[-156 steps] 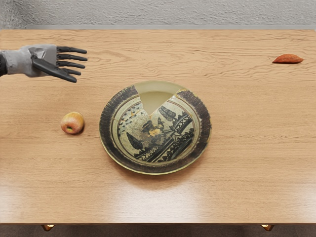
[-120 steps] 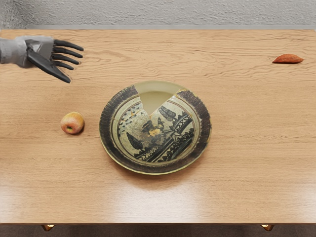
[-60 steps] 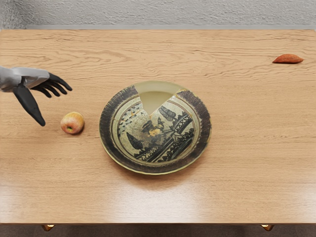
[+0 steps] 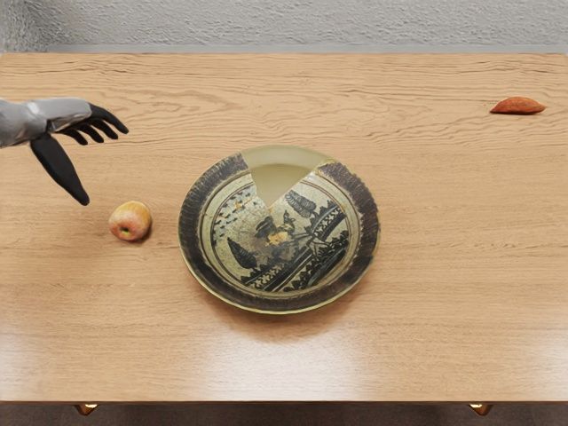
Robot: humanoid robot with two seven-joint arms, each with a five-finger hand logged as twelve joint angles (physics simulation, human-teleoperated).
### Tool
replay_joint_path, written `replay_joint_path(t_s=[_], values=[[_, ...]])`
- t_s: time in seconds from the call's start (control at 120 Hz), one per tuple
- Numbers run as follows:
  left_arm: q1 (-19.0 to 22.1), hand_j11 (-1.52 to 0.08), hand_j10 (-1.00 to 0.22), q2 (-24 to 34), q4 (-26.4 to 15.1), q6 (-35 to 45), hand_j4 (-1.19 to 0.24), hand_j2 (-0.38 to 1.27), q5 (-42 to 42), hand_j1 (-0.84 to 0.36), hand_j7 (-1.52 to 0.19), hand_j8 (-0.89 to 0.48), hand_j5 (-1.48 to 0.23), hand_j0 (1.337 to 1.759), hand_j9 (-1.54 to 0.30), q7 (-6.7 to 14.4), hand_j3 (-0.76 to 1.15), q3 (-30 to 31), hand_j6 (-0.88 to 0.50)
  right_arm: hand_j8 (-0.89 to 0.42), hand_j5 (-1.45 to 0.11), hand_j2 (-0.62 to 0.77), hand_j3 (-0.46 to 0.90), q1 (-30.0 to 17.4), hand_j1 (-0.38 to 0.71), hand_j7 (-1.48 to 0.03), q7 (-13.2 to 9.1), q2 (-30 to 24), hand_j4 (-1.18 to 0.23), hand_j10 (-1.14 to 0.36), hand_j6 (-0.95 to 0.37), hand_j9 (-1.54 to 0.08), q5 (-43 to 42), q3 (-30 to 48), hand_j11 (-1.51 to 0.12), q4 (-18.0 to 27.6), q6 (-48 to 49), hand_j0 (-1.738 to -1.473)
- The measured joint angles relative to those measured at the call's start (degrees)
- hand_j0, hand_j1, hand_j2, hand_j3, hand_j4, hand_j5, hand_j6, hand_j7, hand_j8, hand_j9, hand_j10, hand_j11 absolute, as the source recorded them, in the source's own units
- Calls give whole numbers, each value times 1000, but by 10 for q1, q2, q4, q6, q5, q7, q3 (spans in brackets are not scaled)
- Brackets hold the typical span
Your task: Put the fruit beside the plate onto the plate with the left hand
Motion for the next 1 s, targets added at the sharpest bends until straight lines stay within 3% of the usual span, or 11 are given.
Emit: replay_joint_path(t_s=[0.175, 0.367, 0.567, 0.8, 1.0], values=[[-41, -332, -259, -71, -10, 62, -260, 54, -49, 45, -332, -260, -332, 1658, -332, 1, 0, 135, -261, -33, -43, -7, 0, 0, -310, -43, 0, 0, -33, -33, -33, -43, 0, 0, -43, 0, 0, -1658], [-62, -332, -258, -101, -16, 144, -259, 53, -34, 44, -333, -259, -333, 1658, -332, 4, 0, 203, -260, -33, -43, -7, 0, 0, -310, -43, 0, 0, -33, -33, -33, -43, 0, 0, -43, 0, 0, -1658], [-59, -331, -257, -137, -18, 154, -257, 53, 63, 45, -332, -258, -332, 1658, -332, 4, 0, 223, -258, -33, -43, -7, 0, 0, -310, -43, 0, 0, -33, -33, -33, -43, 0, 0, -43, 0, 0, -1658], [-56, -331, -256, -172, -18, 138, -257, 52, 86, 44, -332, -257, -332, 1658, -332, 4, 0, 225, -257, -33, -43, -7, 0, 0, -310, -43, 0, 0, -33, -33, -33, -43, 0, 0, -43, 0, 0, -1658], [-23, -335, -259, -193, -18, 180, -259, 53, 124, 40, -336, -260, -336, 1658, -335, 4, 0, 225, -260, -33, -43, -7, 0, 0, -310, -43, 0, 0, -33, -33, -33, -43, 0, 0, -43, 0, 0, -1658]])
